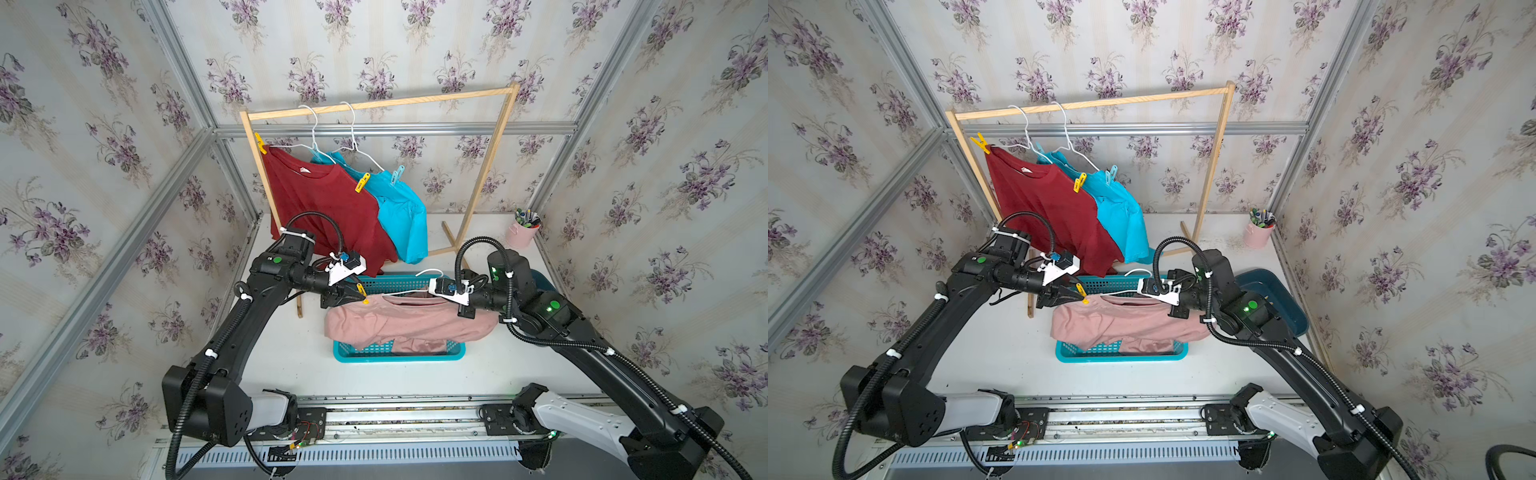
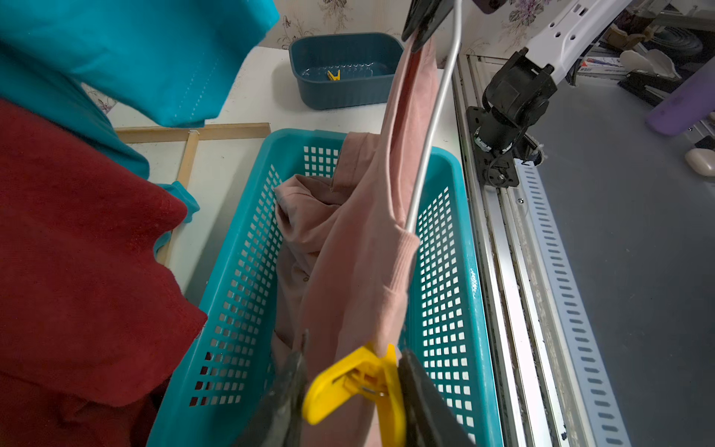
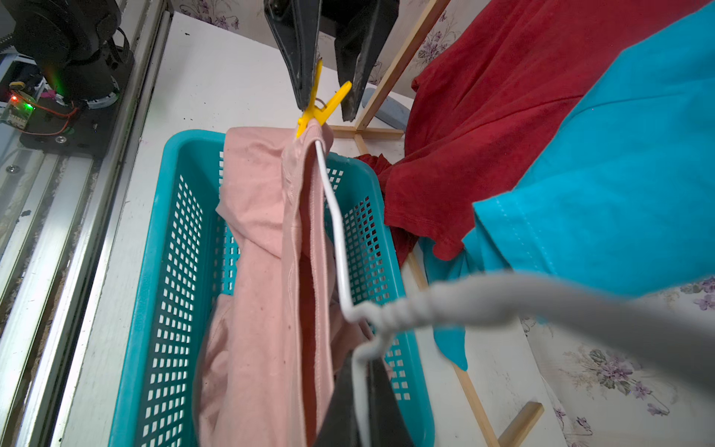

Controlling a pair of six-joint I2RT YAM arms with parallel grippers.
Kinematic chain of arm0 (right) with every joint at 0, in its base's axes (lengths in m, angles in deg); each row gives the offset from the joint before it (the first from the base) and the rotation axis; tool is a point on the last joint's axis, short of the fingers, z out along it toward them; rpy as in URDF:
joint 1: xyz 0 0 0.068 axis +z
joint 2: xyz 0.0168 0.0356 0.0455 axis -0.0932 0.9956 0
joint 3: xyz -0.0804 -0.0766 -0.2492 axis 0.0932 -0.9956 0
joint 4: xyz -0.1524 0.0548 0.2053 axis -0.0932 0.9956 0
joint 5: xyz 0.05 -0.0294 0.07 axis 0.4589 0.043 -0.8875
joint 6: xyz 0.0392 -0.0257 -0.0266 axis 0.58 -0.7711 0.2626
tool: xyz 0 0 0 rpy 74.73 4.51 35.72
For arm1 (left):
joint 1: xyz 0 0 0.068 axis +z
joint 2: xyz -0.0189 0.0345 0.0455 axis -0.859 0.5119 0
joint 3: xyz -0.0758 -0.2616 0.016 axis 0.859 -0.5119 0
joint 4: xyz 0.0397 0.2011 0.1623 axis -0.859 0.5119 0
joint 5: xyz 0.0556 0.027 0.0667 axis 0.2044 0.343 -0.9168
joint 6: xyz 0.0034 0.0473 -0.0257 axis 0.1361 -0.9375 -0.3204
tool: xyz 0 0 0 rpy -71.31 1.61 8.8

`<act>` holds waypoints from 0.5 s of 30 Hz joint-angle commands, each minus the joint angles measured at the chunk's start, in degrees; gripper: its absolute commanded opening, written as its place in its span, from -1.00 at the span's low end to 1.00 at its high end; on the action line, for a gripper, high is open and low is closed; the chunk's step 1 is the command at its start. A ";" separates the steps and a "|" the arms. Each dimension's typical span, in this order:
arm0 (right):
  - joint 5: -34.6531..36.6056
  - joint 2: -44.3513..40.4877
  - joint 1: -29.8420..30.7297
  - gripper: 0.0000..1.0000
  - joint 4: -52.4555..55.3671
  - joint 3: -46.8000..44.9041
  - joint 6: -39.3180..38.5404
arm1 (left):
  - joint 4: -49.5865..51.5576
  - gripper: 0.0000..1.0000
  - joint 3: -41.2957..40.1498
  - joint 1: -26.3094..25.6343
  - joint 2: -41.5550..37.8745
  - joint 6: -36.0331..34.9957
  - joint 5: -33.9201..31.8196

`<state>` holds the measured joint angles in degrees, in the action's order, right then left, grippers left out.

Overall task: Remove the clothespins securing t-shirts to the hanger
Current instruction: Remove the clothespin from the hanger.

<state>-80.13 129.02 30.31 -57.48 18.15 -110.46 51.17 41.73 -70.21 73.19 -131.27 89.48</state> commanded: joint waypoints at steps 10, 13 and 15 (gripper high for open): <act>-0.55 0.79 0.02 -1.00 -1.50 0.46 -0.38 | 0.37 -0.67 0.20 -0.06 -0.48 -1.27 1.43; -0.10 1.36 -0.06 -1.00 -1.28 0.35 -0.03 | 0.36 -0.78 0.53 0.02 -0.72 -1.13 1.41; 0.22 1.76 -0.07 -1.00 -1.40 0.09 0.20 | 0.38 -0.86 0.65 0.02 -0.91 -0.90 0.72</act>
<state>-79.89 130.42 30.27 -57.58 18.21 -110.20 51.17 41.88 -70.21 72.68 -131.44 89.59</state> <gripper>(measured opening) 0.047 0.213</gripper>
